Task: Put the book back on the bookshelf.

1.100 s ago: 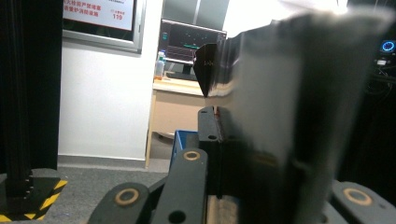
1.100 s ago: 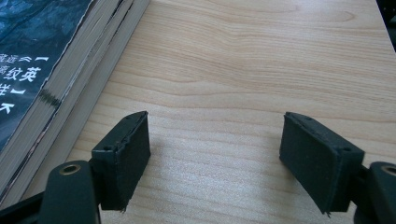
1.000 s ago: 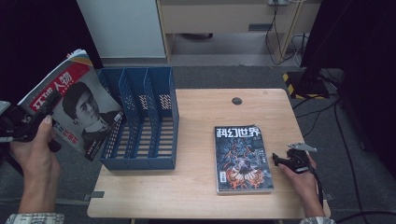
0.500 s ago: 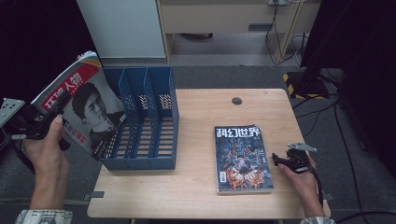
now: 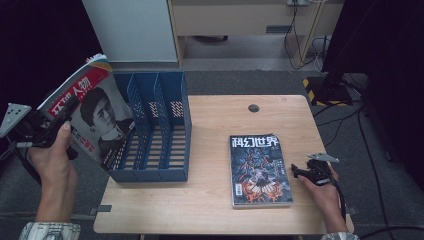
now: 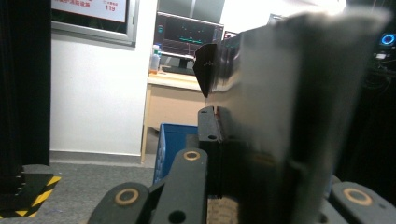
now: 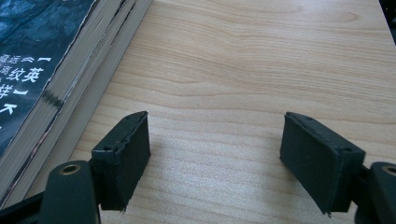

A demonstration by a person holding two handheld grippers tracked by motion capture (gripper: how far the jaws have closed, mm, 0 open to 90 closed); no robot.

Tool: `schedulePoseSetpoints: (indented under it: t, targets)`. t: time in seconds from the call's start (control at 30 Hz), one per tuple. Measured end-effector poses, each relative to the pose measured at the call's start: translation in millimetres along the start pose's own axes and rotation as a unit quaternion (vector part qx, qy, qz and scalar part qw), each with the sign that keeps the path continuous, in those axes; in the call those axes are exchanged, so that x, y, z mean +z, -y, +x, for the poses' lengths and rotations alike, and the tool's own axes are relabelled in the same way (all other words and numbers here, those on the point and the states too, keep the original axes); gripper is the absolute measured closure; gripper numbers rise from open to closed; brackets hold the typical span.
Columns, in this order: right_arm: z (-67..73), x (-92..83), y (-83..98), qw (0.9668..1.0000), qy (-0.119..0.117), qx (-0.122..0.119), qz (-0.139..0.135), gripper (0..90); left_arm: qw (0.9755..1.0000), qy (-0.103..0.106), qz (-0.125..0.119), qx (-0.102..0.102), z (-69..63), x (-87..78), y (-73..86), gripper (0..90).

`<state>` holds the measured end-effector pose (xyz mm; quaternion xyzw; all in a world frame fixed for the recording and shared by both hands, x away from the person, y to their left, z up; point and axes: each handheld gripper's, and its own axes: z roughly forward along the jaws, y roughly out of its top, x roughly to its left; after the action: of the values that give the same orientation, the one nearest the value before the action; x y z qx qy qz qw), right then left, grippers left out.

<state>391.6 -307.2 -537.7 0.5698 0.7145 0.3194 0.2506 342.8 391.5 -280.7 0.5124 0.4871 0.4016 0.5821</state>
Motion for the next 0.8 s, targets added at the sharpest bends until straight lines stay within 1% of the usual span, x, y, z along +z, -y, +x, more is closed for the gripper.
schedulePoseSetpoints:
  t: [0.03,0.17,0.27,0.43,0.67,0.8]
  targets:
    - [-0.1,0.0,0.0,1.0,0.0,-0.001,0.0,24.4,1.0,-0.003,0.001,0.003,1.1,0.6,-0.2,86.8]
    - [0.0,0.0,-0.1,1.0,0.0,-0.001,0.0,24.4,0.9999,-0.012,0.003,0.004,6.1,3.5,1.1,86.8]
    - [0.0,0.3,-0.4,1.0,-0.001,-0.002,0.0,24.3,0.9998,-0.015,0.005,0.012,7.8,5.6,2.4,86.8]
    - [0.1,0.4,-0.5,1.0,-0.001,-0.003,0.001,24.2,0.9998,-0.015,0.004,0.01,9.2,5.7,3.2,86.8]
    - [0.1,0.4,-0.5,1.0,-0.001,-0.003,0.001,24.3,0.9998,-0.019,0.0,0.006,13.7,1.9,0.0,86.8]
    - [0.2,0.6,-0.5,1.0,-0.001,-0.003,0.0,24.2,0.9998,-0.016,0.002,0.009,14.1,2.0,0.8,86.8]
